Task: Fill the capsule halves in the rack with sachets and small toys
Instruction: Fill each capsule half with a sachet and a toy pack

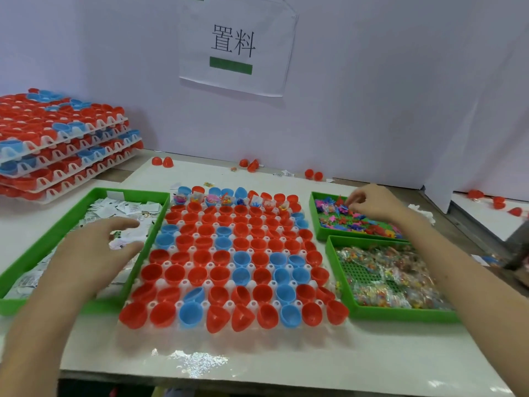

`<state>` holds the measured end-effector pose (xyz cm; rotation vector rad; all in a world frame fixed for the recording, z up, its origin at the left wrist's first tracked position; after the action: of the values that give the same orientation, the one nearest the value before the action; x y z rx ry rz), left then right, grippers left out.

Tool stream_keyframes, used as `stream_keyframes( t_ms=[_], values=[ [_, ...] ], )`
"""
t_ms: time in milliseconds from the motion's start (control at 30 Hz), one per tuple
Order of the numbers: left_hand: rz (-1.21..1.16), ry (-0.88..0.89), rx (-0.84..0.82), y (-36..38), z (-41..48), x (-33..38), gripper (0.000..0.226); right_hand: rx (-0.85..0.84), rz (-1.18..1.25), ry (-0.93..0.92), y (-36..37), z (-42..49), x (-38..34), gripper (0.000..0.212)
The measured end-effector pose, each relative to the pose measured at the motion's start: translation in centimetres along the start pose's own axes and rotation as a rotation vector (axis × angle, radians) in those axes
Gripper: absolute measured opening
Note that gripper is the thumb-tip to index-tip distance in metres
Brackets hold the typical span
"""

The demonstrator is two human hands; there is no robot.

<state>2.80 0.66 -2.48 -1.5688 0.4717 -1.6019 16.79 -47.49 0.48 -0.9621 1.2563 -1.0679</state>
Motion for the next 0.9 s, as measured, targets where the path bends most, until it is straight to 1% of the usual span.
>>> stream_keyframes(
  t_ms=[33, 100, 167, 233, 300, 367, 433, 500, 567, 633, 667, 700, 767, 800, 900],
  values=[
    [0.042, -0.014, -0.053, 0.6, 0.8, -0.6, 0.032, -0.071, -0.068, 0.051, 0.6, -0.4, 1.5, 0.015],
    [0.040, -0.014, -0.093, 1.2, 1.5, -1.2, 0.025, -0.141, -0.118, 0.128, 1.5, -1.1, 3.7, 0.025],
    [0.041, 0.016, -0.056, 1.4, 1.7, -1.6, 0.010, -0.098, -0.065, 0.141, 1.7, -1.5, 4.4, 0.028],
    [0.053, 0.035, -0.032, 1.5, 1.7, -1.7, 0.011, -0.044, -0.010, 0.131, 1.5, -1.5, 4.5, 0.025],
    [0.036, 0.014, -0.041, 1.6, 1.7, -2.0, 0.013, -0.006, 0.076, 0.108, 1.3, -1.5, 4.6, 0.024],
    [0.024, 0.000, -0.056, 2.0, 1.9, -2.2, 0.015, 0.030, 0.237, 0.077, 0.8, -1.7, 4.6, 0.022],
    [0.024, -0.003, -0.068, 2.2, 2.1, -2.3, 0.016, 0.053, 0.367, 0.066, 0.2, -1.9, 4.8, 0.013],
    [0.006, -0.021, -0.076, 2.4, 2.0, -2.3, 0.016, 0.085, 0.330, 0.064, -0.7, -2.2, 5.2, 0.012],
    [-0.045, -0.052, -0.065, 2.4, 1.8, -2.2, 0.013, 0.075, 0.202, 0.090, -1.5, -2.4, 6.2, 0.012],
    [-0.125, -0.104, -0.042, 2.2, 1.7, -2.2, 0.013, -0.049, 0.031, 0.135, -1.2, -2.7, 7.1, 0.008],
    [-0.196, -0.144, -0.032, 2.2, 1.8, -2.5, 0.016, -0.128, -0.032, 0.159, -0.6, -2.9, 7.5, 0.005],
    [-0.294, -0.193, -0.029, 2.4, 1.9, -2.9, 0.020, -0.185, -0.062, 0.176, 0.0, -3.2, 7.6, 0.006],
    [-0.486, -0.283, -0.031, 2.9, 2.1, -3.3, 0.024, -0.193, -0.042, 0.186, 0.6, -3.3, 7.4, 0.008],
    [-0.525, -0.301, -0.028, 3.0, 2.2, -3.4, 0.026, -0.171, -0.014, 0.183, 0.6, -3.3, 7.0, 0.005],
    [-0.488, -0.269, -0.009, 3.0, 2.2, -3.1, 0.033, -0.136, 0.073, 0.179, 0.5, -3.2, 6.3, 0.012]
  ],
)
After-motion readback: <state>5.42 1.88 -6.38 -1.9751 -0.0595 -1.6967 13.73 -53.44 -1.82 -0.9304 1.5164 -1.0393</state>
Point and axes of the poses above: each hand's wrist, its own z-axis towards the middle knuckle, its own y-axis out of the palm, x = y × z, the point moved 7 cm from there along z, towards the middle knuckle
